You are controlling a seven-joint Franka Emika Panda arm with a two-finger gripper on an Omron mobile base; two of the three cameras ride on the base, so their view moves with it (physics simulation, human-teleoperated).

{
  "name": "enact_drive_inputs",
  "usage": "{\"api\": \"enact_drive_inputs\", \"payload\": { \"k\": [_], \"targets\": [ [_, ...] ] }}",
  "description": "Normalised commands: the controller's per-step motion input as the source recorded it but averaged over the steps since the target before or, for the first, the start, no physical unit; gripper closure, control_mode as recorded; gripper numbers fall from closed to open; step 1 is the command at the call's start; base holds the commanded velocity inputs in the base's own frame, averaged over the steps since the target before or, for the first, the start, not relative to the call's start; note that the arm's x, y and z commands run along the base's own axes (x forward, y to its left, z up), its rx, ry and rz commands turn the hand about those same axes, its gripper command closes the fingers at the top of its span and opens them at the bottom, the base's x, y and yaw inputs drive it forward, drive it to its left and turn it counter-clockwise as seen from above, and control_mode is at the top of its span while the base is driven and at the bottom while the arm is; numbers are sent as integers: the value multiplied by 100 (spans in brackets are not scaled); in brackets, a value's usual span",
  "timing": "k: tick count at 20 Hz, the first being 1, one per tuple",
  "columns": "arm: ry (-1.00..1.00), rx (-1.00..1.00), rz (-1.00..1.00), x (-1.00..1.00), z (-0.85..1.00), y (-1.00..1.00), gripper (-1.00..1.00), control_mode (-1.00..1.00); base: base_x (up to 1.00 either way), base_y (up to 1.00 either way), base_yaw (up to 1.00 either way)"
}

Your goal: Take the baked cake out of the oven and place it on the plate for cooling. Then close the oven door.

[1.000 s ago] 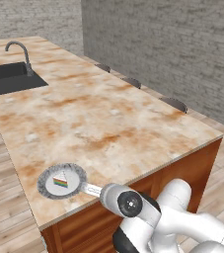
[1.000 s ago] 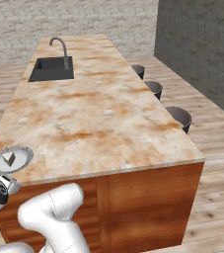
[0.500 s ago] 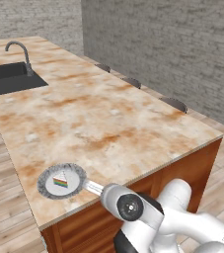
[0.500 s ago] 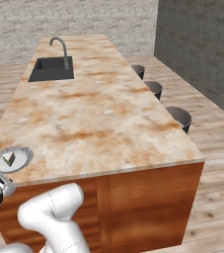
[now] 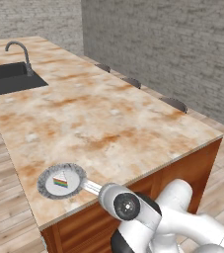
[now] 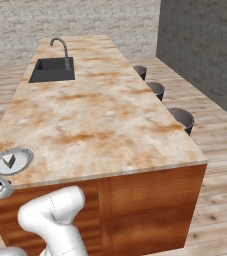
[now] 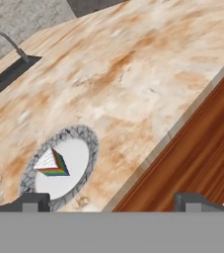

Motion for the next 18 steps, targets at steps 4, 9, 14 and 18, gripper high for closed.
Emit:
{"api": "enact_drive_inputs", "payload": {
  "k": [4, 9, 14, 18],
  "targets": [
    [0, 0, 0, 0, 0, 0, -100, -100, 0, 0, 0],
    [0, 0, 0, 0, 0, 0, -100, 100, 0, 0, 0],
    [0, 0, 0, 0, 0, 0, -100, 100, -9, 0, 1],
    [0, 0, 0, 0, 0, 0, -100, 100, -50, 0, -30]
  ]
}}
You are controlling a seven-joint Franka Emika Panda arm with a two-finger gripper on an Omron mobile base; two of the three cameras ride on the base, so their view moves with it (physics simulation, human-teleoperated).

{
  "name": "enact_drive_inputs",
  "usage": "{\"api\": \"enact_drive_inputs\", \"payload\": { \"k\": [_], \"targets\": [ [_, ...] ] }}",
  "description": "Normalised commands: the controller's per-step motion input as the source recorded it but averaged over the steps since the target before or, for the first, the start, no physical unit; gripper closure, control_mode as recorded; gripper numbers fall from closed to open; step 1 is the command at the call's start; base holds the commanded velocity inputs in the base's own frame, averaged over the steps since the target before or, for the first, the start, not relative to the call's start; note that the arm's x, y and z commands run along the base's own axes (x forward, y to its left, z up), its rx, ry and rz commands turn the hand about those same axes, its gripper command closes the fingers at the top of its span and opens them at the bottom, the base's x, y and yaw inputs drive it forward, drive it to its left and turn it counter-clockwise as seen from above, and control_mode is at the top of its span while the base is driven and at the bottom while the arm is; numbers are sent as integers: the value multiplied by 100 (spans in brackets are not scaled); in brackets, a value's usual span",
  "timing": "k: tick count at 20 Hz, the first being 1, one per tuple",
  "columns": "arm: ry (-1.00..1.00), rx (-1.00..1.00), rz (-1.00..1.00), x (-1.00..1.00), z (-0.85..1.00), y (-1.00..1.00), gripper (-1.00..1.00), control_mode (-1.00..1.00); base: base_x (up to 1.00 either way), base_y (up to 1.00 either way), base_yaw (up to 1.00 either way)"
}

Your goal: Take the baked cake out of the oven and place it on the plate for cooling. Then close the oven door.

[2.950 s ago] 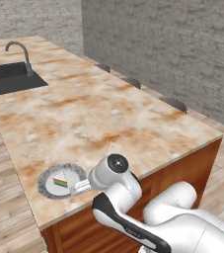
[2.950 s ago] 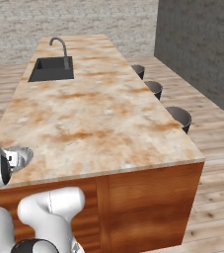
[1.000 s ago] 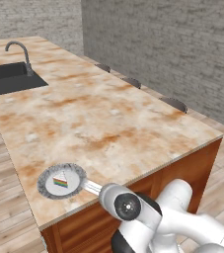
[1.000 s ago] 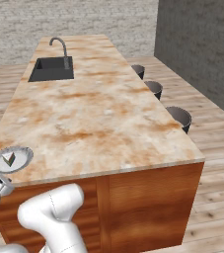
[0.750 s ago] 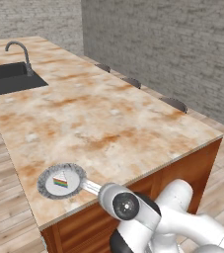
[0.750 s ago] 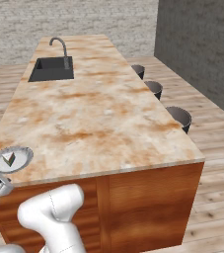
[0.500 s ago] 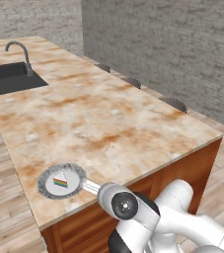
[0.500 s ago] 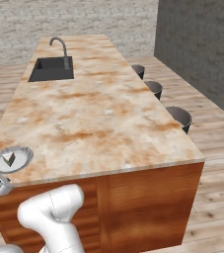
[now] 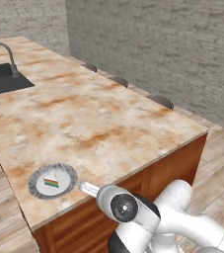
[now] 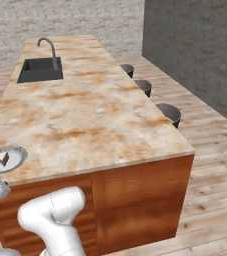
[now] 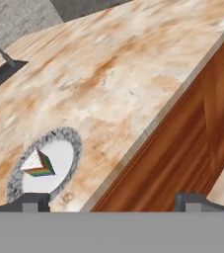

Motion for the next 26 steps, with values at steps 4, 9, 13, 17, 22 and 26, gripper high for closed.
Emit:
{"api": "enact_drive_inputs", "payload": {
  "k": [4, 9, 13, 17, 22, 26],
  "targets": [
    [0, 0, 0, 0, 0, 0, -100, 100, -28, 0, -66],
    [0, 0, 0, 0, 0, 0, -100, 100, -4, 0, -54],
    [0, 0, 0, 0, 0, 0, -100, 100, -1, -3, -59],
    [0, 0, 0, 0, 0, 0, -100, 100, -9, -1, -60],
    [0, 0, 0, 0, 0, 0, -100, 100, -1, 0, -66],
    [0, 0, 0, 0, 0, 0, -100, 100, 0, 0, -85]
  ]
}}
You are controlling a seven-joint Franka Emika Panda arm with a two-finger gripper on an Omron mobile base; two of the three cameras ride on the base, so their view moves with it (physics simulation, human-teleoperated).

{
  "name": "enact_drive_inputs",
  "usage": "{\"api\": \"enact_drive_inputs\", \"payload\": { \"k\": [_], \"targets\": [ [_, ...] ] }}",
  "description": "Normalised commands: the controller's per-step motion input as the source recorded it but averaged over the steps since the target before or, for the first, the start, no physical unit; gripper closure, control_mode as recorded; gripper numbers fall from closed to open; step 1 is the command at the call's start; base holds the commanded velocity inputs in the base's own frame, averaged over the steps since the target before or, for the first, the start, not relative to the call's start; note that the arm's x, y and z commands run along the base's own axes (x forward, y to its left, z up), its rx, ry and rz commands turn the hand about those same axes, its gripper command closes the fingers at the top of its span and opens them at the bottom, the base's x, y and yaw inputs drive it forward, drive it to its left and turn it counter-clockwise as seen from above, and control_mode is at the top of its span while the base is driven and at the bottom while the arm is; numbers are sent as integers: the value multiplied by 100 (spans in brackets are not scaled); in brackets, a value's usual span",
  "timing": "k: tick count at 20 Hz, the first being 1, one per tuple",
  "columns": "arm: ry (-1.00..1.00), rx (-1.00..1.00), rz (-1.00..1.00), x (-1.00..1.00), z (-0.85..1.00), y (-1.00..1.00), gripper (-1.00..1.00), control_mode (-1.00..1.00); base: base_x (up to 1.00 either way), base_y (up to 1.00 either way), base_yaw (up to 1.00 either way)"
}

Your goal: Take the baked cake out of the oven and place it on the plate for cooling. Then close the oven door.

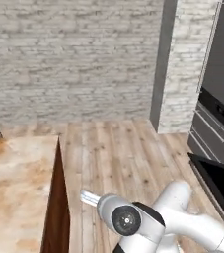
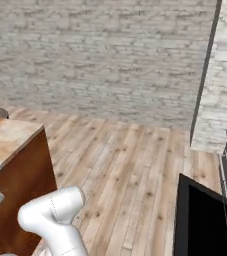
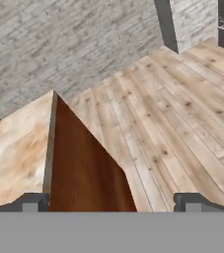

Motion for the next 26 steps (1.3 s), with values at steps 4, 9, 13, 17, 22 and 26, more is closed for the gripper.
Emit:
{"api": "enact_drive_inputs", "payload": {
  "k": [4, 9, 13, 17, 22, 26],
  "targets": [
    [0, 0, 0, 0, 0, 0, -100, 100, 0, 1, -86],
    [0, 0, 0, 0, 0, 0, -100, 100, 1, 4, -87],
    [0, 0, 0, 0, 0, 0, -100, 100, 0, 4, -90],
    [0, 0, 0, 0, 0, 0, -100, 100, 1, 2, -84],
    [0, 0, 0, 0, 0, 0, -100, 100, 16, 4, -75],
    [0, 0, 0, 0, 0, 0, -100, 100, 31, 8, -46]
  ]
}}
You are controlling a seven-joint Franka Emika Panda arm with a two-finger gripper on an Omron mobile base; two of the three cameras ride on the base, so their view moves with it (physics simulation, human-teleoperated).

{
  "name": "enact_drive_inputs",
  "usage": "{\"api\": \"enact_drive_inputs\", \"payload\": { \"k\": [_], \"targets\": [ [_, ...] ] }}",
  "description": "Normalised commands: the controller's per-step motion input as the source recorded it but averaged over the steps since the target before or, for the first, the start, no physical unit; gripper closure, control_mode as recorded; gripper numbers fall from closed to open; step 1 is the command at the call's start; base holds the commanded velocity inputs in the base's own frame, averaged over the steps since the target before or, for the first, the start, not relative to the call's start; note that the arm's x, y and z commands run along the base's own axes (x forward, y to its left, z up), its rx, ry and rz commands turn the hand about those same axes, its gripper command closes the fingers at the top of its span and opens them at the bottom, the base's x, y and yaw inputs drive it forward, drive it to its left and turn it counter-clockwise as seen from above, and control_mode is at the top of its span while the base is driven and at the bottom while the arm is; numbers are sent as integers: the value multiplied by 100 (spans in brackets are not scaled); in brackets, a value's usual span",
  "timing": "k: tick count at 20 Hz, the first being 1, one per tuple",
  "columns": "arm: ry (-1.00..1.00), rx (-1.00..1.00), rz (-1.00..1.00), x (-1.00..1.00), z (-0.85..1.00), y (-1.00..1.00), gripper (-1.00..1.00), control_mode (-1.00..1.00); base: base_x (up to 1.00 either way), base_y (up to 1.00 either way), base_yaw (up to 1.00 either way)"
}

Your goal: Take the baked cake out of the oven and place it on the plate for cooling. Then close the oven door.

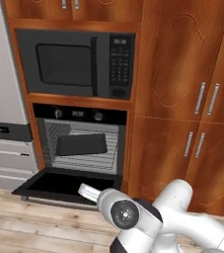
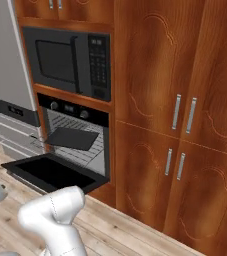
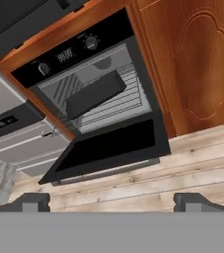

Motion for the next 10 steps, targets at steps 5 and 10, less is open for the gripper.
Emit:
{"api": "enact_drive_inputs", "payload": {
  "k": [5, 10],
  "targets": [
    [0, 0, 0, 0, 0, 0, -100, 100, 44, 24, -9],
    [0, 0, 0, 0, 0, 0, -100, 100, 63, 3, -5]
  ]
}}
